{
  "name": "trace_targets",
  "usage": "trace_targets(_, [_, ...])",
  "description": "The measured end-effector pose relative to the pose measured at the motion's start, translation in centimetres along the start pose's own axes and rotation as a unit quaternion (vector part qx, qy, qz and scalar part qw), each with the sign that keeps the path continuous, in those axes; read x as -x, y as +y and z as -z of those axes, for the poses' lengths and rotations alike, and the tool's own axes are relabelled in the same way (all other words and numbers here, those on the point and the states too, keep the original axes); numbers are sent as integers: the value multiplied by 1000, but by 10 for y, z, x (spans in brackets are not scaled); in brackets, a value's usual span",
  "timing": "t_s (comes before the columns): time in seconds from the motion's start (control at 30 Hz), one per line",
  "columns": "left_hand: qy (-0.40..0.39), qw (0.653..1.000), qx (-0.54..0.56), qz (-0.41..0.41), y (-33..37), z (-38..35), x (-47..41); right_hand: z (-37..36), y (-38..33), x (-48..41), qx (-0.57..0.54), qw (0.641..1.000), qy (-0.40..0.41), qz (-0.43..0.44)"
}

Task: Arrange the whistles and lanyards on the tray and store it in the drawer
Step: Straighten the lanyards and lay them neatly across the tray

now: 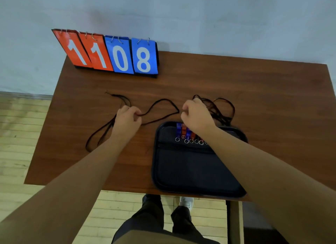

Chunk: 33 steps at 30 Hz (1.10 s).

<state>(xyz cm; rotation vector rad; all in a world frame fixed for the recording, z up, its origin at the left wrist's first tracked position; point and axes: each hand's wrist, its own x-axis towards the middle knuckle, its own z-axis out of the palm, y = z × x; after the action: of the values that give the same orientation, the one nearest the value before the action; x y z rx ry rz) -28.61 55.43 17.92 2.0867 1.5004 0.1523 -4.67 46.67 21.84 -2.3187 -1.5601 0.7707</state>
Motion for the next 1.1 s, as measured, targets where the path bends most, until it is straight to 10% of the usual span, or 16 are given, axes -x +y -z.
trace_targets(0.4, [-62, 985, -151, -54, -56, -7, -54, -89, -65, -60, 152, 967, -177, 98])
trace_targets(1.1, [5, 983, 174, -53, 4, 125, -13, 53, -62, -36, -127, 990, 30, 47])
